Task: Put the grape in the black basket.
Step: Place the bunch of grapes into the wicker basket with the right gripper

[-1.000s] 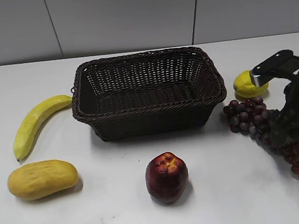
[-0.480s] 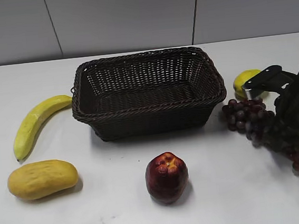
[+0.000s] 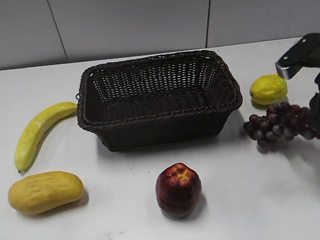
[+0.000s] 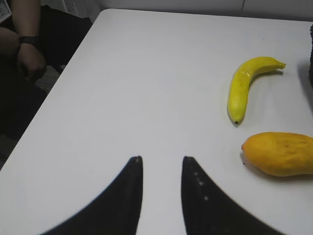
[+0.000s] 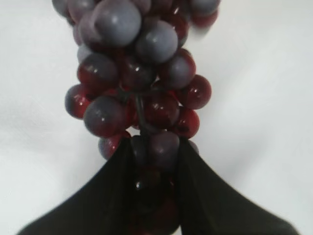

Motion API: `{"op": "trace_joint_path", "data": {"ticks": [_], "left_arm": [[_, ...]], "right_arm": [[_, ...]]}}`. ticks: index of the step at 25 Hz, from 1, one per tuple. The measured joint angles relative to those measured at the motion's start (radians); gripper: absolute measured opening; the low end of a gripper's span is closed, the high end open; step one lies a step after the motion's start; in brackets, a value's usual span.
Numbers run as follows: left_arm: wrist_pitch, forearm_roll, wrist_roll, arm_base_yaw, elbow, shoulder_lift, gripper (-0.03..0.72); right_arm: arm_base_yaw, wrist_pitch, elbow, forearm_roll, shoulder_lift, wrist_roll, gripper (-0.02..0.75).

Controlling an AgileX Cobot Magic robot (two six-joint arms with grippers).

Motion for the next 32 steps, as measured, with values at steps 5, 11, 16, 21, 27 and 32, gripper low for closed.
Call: {"op": "trace_joint_path", "data": {"ticks": [5,11,16,21,27,32], "left_arm": [[0.000,0.000,0.000,0.000,0.000,0.000,0.217],[0.000,0.000,0.000,0.000,0.000,0.000,0.217],[0.000,0.000,0.000,0.000,0.000,0.000,0.217],[0.000,0.000,0.000,0.000,0.000,0.000,0.217],[0.000,0.000,0.000,0.000,0.000,0.000,0.217],[0.000,0.000,0.000,0.000,0.000,0.000,0.217]], "right_arm": [[0.000,0.010,-0.101,0.000,-0.130,-0.293,0.153],[0.000,0.013,-0.357,0.112,-0.122,-0.463,0.145],[0.045,0.012,-0.553,0.267,-0.024,-0.601,0.140],[0.165,0.001,-0.709,0.294,0.129,-0.640,0.134],[0.291,-0.082,-0.766,0.299,0.316,-0.664,0.132],[0.334,-0.091,-0.766,0.300,0.455,-0.701,0.130]]}}
